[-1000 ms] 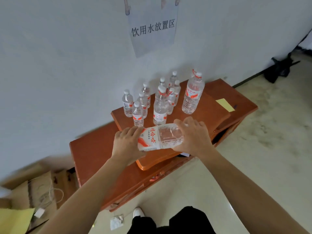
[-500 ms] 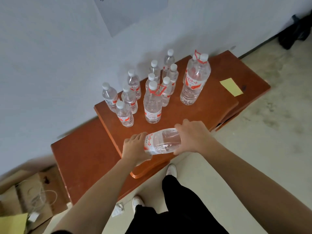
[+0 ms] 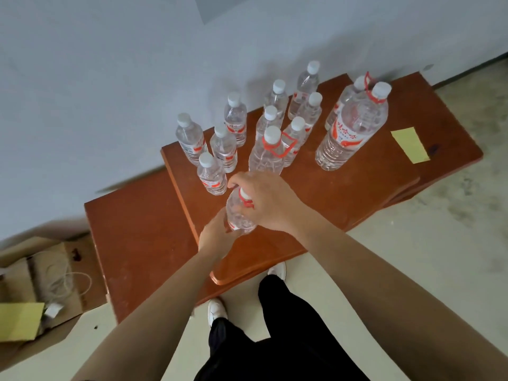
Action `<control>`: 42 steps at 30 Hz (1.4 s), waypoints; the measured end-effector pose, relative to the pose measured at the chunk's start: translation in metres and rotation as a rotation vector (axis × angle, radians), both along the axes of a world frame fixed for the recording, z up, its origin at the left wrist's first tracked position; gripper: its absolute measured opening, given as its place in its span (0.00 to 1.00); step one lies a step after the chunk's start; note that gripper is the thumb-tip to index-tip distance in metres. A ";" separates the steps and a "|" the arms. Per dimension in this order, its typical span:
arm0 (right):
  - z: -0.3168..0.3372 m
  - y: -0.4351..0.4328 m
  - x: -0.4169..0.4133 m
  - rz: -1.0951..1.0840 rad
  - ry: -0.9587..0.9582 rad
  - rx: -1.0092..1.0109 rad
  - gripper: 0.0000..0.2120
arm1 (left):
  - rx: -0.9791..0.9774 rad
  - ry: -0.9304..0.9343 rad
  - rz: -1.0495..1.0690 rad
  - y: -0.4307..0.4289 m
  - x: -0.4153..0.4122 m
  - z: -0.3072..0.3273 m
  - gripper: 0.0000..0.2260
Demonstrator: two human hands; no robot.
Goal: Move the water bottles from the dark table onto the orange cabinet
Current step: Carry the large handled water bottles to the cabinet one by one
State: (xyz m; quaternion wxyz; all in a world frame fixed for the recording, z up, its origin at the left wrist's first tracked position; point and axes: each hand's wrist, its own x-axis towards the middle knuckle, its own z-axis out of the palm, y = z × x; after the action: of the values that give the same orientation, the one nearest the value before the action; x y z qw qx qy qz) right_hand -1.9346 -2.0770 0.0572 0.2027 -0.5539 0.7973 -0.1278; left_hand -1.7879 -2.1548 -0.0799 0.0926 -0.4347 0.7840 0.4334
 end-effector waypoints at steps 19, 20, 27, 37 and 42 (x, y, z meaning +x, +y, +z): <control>0.033 0.023 0.031 -0.169 0.015 0.116 0.29 | -0.084 0.166 -0.253 -0.055 0.065 0.087 0.24; 0.039 0.028 0.033 -0.207 0.010 0.089 0.30 | -0.107 0.180 -0.237 -0.058 0.067 0.093 0.24; 0.068 0.096 0.068 -0.587 0.292 -0.022 0.26 | -0.410 0.301 -0.425 -0.042 0.056 0.156 0.21; 0.139 0.258 0.143 -1.026 0.599 -0.104 0.32 | -0.880 0.591 -0.828 0.093 0.021 0.305 0.28; 0.183 0.379 0.210 -1.216 0.703 -0.142 0.32 | -0.937 0.776 -0.954 0.225 0.047 0.358 0.27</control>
State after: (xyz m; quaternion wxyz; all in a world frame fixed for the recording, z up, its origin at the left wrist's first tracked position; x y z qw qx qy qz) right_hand -1.7244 -1.6977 0.2406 -0.2109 -0.0306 0.9735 -0.0834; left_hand -1.7413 -1.9294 0.2778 -0.2058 0.1396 0.9643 0.0910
